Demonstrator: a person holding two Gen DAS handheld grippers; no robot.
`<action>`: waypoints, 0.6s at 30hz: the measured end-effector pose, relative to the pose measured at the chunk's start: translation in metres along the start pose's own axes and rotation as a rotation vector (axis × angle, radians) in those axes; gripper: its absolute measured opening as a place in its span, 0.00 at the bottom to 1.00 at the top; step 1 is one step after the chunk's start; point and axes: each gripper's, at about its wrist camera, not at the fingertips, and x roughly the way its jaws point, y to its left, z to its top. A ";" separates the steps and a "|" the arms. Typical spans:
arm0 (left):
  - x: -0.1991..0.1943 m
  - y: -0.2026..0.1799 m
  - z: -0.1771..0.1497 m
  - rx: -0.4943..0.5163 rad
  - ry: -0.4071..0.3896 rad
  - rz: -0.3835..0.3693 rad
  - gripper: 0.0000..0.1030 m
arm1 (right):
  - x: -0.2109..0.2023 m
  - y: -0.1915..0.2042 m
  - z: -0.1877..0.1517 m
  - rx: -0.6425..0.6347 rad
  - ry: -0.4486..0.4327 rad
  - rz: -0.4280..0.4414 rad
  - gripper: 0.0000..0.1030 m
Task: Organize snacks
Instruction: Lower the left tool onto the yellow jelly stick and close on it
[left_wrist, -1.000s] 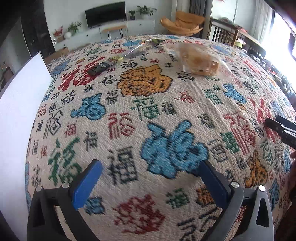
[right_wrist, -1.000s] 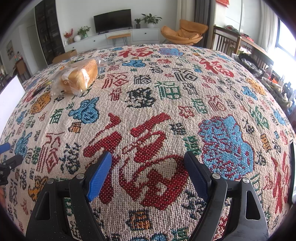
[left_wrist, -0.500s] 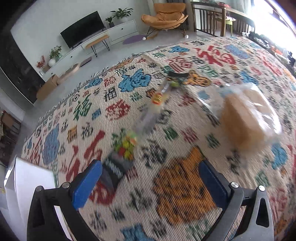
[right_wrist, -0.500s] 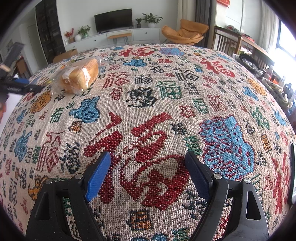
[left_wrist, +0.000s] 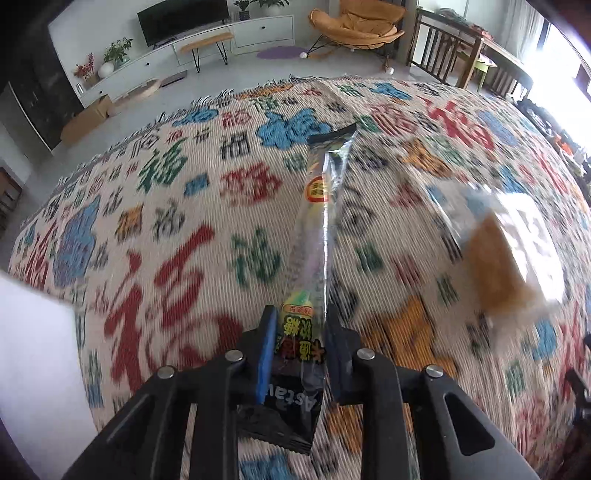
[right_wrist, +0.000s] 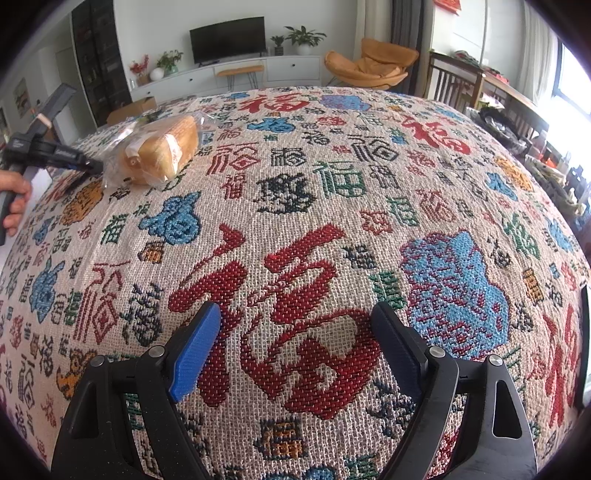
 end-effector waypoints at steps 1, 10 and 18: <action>-0.008 -0.001 -0.014 -0.020 0.009 -0.017 0.23 | 0.000 -0.001 0.000 0.001 0.000 0.000 0.84; -0.076 -0.060 -0.171 -0.160 0.081 -0.143 0.87 | 0.000 -0.002 0.000 0.001 -0.001 0.000 0.84; -0.056 -0.061 -0.162 -0.132 -0.061 0.062 0.97 | 0.000 -0.001 0.000 0.002 -0.001 0.002 0.84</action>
